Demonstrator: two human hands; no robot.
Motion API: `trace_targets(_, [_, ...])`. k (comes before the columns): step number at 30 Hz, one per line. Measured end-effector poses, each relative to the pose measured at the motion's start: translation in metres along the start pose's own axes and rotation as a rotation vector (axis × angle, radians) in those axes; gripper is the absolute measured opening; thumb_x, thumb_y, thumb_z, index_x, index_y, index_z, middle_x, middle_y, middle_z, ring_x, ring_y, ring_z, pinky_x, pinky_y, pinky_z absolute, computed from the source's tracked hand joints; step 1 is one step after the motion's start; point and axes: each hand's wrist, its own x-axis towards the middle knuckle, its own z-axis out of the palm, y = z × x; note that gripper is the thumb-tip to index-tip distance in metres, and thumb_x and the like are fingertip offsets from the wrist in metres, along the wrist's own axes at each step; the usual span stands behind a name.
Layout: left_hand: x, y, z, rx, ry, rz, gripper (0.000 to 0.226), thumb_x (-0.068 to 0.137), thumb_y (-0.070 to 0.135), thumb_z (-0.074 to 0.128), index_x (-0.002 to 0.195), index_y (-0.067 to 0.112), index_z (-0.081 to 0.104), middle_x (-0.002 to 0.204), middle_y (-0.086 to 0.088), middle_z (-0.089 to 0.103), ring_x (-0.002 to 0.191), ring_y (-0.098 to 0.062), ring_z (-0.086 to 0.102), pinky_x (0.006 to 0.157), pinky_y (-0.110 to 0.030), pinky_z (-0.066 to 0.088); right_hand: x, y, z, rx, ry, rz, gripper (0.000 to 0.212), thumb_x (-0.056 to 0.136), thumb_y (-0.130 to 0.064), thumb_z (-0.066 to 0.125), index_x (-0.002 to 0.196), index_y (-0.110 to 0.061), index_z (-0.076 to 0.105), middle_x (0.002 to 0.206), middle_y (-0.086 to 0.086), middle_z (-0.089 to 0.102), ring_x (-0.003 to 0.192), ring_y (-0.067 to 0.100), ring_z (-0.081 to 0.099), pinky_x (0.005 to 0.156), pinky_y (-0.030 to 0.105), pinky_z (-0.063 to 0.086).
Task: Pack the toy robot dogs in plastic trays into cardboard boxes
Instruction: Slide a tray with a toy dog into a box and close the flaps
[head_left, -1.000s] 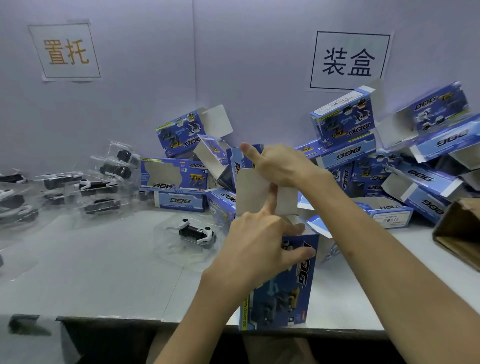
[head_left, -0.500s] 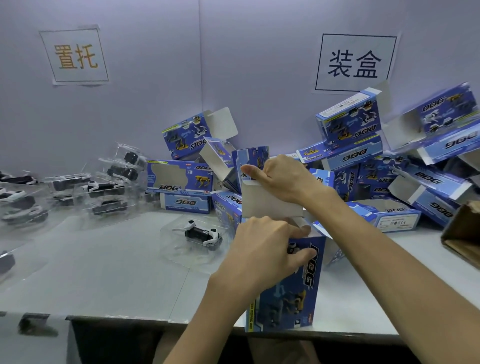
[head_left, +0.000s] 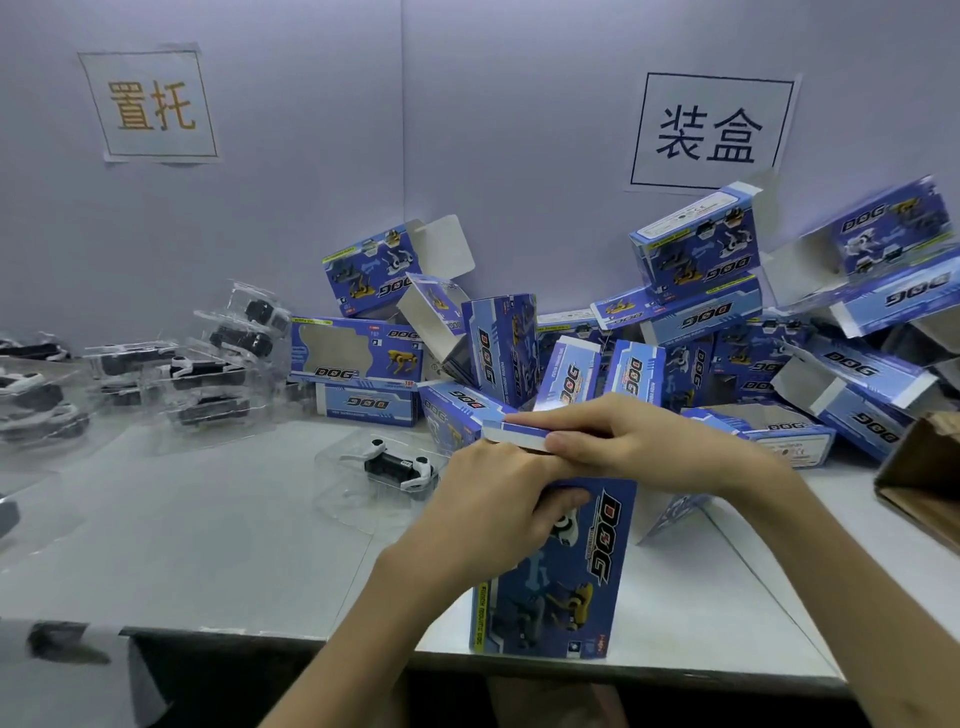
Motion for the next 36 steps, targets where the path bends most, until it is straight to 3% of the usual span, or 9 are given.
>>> trace_targets(3, [-0.003, 0.000, 0.002, -0.037, 0.050, 0.042, 0.023, 0.095, 0.032, 0.062, 0.116, 0.032, 0.072, 0.096, 0.009, 0.075, 0.085, -0.013, 0.065, 0.067, -0.024, 0.041, 0.000, 0.004, 0.006, 0.048, 0.072, -0.023, 0.035, 0.103, -0.027, 0.051, 0.136, -0.036, 0.059, 0.127, -0.010, 0.068, 0.119, 0.005, 0.059, 0.106, 0.035, 0.043])
trace_targets(6, [-0.018, 0.005, 0.007, -0.203, 0.284, 0.036, 0.019, 0.088, 0.004, 0.067, 0.098, 0.016, 0.077, 0.097, 0.007, 0.076, 0.092, -0.008, 0.068, 0.079, -0.028, 0.053, 0.001, 0.010, 0.009, 0.068, 0.110, -0.047, 0.034, 0.101, -0.025, 0.056, 0.133, -0.037, 0.061, 0.123, -0.006, 0.070, 0.116, 0.010, 0.062, 0.102, 0.037, 0.047])
trace_targets(12, [-0.041, 0.027, 0.021, -0.114, 0.512, -0.011, 0.013, 0.084, 0.010, 0.065, 0.082, 0.019, 0.074, 0.106, 0.011, 0.074, 0.108, -0.004, 0.064, 0.098, -0.032, 0.040, -0.005, 0.012, 0.011, 0.161, 0.203, -0.148, 0.028, 0.092, -0.009, 0.070, 0.113, -0.026, 0.076, 0.113, -0.014, 0.073, 0.113, 0.000, 0.064, 0.094, 0.018, 0.050])
trace_targets(18, [-0.049, 0.026, 0.031, -0.165, 0.520, -0.024, 0.010, 0.085, 0.011, 0.067, 0.080, 0.016, 0.075, 0.117, 0.006, 0.071, 0.120, -0.010, 0.060, 0.099, -0.028, 0.044, -0.010, 0.017, 0.016, 0.125, 0.148, -0.133, 0.029, 0.096, -0.013, 0.064, 0.115, -0.031, 0.075, 0.126, -0.019, 0.066, 0.124, -0.004, 0.054, 0.104, 0.019, 0.044])
trace_targets(22, [-0.047, 0.013, 0.025, -0.177, 0.574, -0.079, 0.009, 0.082, 0.003, 0.070, 0.085, 0.010, 0.075, 0.113, 0.002, 0.070, 0.114, -0.016, 0.059, 0.098, -0.022, 0.043, -0.016, 0.017, 0.022, 0.055, 0.183, -0.104, 0.047, 0.098, -0.008, 0.047, 0.117, -0.044, 0.070, 0.134, -0.026, 0.058, 0.130, -0.009, 0.044, 0.106, 0.015, 0.033])
trace_targets(27, [-0.042, 0.002, 0.018, -0.152, 0.486, -0.147, 0.019, 0.088, 0.025, 0.064, 0.102, 0.018, 0.074, 0.115, 0.011, 0.069, 0.112, -0.011, 0.061, 0.093, -0.036, 0.049, -0.025, 0.020, 0.034, 0.023, 0.224, -0.118, 0.051, 0.087, -0.018, 0.042, 0.124, -0.043, 0.067, 0.132, -0.023, 0.053, 0.130, -0.002, 0.042, 0.106, 0.014, 0.032])
trace_targets(30, [-0.043, -0.001, 0.018, -0.206, 0.496, -0.154, 0.018, 0.087, 0.023, 0.070, 0.104, 0.019, 0.073, 0.114, 0.015, 0.069, 0.111, -0.006, 0.060, 0.091, -0.034, 0.051, -0.032, 0.026, 0.038, 0.249, 0.388, -0.160, 0.038, 0.093, -0.011, 0.055, 0.120, -0.033, 0.069, 0.125, -0.019, 0.063, 0.125, 0.005, 0.054, 0.102, 0.021, 0.046])
trace_targets(33, [-0.040, -0.001, 0.018, -0.172, 0.489, -0.162, 0.016, 0.088, 0.026, 0.067, 0.102, 0.022, 0.072, 0.112, 0.017, 0.069, 0.108, -0.005, 0.059, 0.092, -0.028, 0.046, -0.038, 0.039, 0.045, 0.423, 0.626, -0.177, 0.015, 0.089, 0.001, 0.068, 0.097, -0.012, 0.071, 0.109, -0.002, 0.073, 0.114, 0.015, 0.065, 0.102, 0.033, 0.050])
trace_targets(36, [-0.036, 0.002, 0.015, -0.220, 0.447, -0.174, 0.012, 0.087, 0.020, 0.067, 0.099, 0.020, 0.071, 0.109, 0.017, 0.068, 0.108, -0.004, 0.059, 0.092, -0.020, 0.044, -0.038, 0.042, 0.053, 0.500, 0.732, -0.163, 0.004, 0.084, -0.004, 0.071, 0.084, -0.008, 0.071, 0.097, 0.004, 0.076, 0.104, 0.018, 0.070, 0.097, 0.034, 0.054])
